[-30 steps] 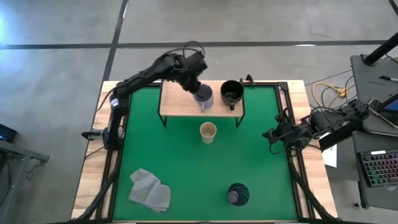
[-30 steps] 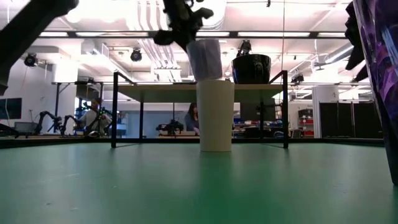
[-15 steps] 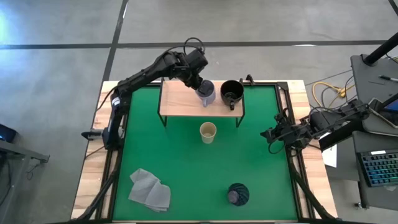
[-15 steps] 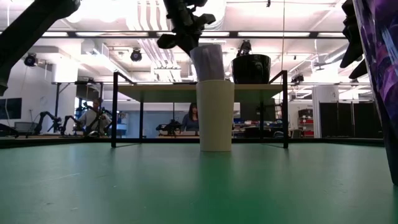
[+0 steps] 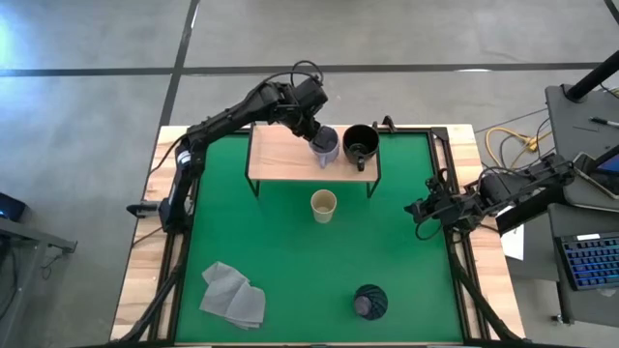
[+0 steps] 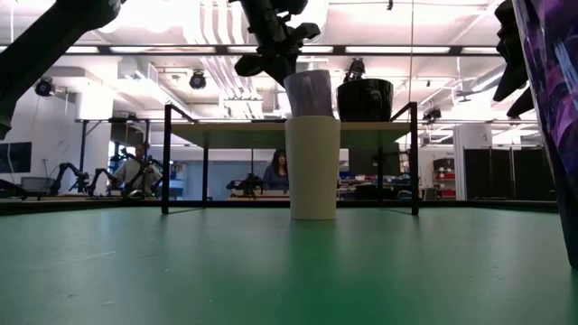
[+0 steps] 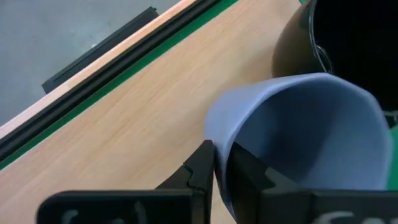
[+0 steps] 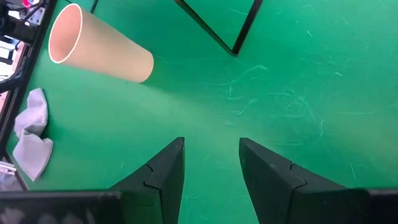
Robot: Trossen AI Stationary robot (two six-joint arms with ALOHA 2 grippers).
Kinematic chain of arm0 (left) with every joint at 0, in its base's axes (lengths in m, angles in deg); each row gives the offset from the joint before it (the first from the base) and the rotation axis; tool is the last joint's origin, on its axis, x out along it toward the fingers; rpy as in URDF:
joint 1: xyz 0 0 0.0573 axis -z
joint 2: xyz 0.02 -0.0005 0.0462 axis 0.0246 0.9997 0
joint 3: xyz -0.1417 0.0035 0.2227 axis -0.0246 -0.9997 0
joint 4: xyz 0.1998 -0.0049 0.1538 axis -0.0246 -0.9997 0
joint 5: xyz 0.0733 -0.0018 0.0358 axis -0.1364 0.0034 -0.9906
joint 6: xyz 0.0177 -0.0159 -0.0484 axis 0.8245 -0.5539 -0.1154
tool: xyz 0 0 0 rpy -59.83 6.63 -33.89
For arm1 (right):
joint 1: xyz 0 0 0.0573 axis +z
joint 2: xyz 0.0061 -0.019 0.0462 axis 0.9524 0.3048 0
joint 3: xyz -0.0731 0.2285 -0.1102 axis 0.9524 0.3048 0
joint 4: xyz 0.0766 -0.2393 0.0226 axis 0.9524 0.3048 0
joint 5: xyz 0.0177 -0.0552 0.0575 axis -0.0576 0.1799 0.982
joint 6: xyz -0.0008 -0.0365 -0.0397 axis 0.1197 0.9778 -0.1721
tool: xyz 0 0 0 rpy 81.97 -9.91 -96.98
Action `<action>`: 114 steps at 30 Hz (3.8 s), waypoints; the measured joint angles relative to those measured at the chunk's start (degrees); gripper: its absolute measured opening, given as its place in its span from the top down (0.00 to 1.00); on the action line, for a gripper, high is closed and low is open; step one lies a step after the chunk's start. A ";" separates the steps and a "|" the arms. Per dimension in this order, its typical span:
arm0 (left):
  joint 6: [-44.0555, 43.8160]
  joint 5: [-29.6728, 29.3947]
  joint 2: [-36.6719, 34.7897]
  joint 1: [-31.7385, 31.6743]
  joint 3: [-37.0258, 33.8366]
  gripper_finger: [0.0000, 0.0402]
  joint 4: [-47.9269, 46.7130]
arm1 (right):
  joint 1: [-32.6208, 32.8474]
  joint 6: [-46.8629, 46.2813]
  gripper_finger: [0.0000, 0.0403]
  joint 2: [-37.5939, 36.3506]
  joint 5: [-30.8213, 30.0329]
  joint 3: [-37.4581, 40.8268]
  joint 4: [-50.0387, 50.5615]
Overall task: Stack small to large cups/mugs on shelf
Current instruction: Put the purple mug on the shelf, then put the white cup on the shelf
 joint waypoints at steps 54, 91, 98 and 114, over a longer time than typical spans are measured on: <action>-34.87 -15.17 -25.21 26.45 -50.58 0.86 26.05 | 0.00 1.97 0.64 -0.48 5.13 -0.21 1.39; -37.59 -11.24 -23.41 27.20 -52.61 0.57 37.96 | 0.00 5.85 0.64 -0.35 5.62 -1.01 1.56; -39.08 -12.24 -23.37 27.13 -48.00 0.49 31.21 | -0.01 6.74 0.64 -0.33 5.62 -1.01 1.65; -39.06 -14.31 -19.32 27.06 -39.61 0.49 22.18 | -0.02 7.15 0.64 -0.37 5.61 -1.01 1.98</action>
